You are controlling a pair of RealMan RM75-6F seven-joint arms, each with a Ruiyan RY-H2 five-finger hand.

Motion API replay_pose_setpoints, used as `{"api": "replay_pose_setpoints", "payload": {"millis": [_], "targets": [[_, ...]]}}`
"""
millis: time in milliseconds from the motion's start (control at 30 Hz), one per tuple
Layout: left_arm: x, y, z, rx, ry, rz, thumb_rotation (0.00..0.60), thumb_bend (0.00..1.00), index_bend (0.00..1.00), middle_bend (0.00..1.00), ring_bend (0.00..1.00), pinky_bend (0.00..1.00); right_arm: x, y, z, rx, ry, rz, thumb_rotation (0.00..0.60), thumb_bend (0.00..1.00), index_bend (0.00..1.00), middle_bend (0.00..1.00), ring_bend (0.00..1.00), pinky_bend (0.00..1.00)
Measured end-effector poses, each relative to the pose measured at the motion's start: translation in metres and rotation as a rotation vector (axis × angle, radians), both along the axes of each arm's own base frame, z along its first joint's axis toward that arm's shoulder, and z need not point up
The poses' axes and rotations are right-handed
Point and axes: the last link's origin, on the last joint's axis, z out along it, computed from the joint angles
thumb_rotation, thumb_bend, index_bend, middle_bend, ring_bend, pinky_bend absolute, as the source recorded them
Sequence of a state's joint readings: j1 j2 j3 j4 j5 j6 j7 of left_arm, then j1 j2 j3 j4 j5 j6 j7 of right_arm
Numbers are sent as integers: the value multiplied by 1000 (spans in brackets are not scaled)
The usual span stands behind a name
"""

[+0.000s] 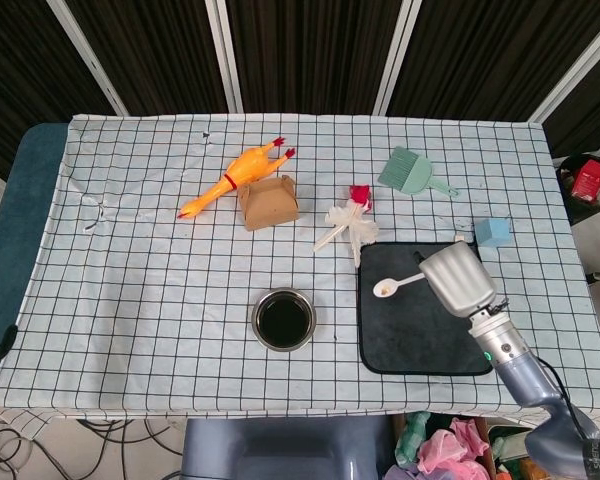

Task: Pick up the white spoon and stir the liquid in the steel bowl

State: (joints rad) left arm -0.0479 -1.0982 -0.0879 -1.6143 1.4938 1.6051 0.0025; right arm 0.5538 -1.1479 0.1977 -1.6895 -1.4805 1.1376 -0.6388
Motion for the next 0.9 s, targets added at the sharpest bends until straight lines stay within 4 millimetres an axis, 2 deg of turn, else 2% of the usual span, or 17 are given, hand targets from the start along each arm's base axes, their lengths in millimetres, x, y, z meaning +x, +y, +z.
{"api": "replay_pose_setpoints", "payload": {"millis": [267,400,600,900], "targets": [[-5,3,5,44,-9,13,600,322,99,13,0,0,30,-11,-12,-71,51,213,600,452,668,870,1000,1000],[-8,7,5,58,-11,25,600,322,101,12,0,0,44,-9,-21,-89,53,285,600,452,669,870,1000,1000],[-10,12,3,56,-15,30,600,322,101,12,0,0,66,-5,-48,-75,26,372,600,445,669,870,1000,1000],[-13,13,5,59,-26,37,600,322,101,12,0,0,72,4,-92,-81,55,458,600,442,679,870,1000,1000]]}}
